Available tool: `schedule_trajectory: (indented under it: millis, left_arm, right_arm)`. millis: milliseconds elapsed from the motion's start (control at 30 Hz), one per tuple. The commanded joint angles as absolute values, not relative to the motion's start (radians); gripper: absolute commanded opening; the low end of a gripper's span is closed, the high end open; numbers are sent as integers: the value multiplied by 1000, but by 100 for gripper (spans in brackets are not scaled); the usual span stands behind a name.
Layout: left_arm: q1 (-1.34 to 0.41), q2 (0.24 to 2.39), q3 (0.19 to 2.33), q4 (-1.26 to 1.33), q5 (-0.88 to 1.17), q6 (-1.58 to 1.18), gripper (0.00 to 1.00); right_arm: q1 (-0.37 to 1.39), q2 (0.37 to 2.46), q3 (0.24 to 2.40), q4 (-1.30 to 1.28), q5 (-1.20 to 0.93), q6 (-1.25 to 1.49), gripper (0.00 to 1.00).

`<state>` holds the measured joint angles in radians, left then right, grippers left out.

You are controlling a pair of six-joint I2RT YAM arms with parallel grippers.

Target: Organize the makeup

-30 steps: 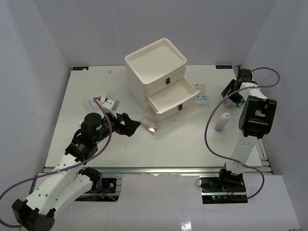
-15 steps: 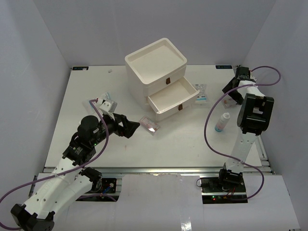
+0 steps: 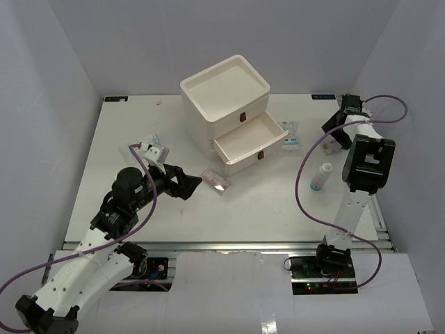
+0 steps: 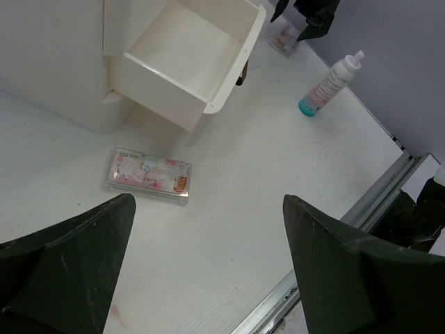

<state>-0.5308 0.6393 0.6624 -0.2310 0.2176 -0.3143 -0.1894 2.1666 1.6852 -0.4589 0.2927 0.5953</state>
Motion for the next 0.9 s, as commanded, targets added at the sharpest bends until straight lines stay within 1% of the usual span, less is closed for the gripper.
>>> schedule_trajectory:
  millis: [0,267,867]
  left_arm:
    - [-524,622,659,-211,214,-305,98]
    - [-525,612,658,-209,218,-305,98]
    - [-524,600,654,-209,217,-307,98]
  right_arm:
    - [-193,2157,1671,-484,252,631,90]
    - [-187,2079,1562,-463,172,645,90]
    - [-130,1972,1447,-492,118,490,91]
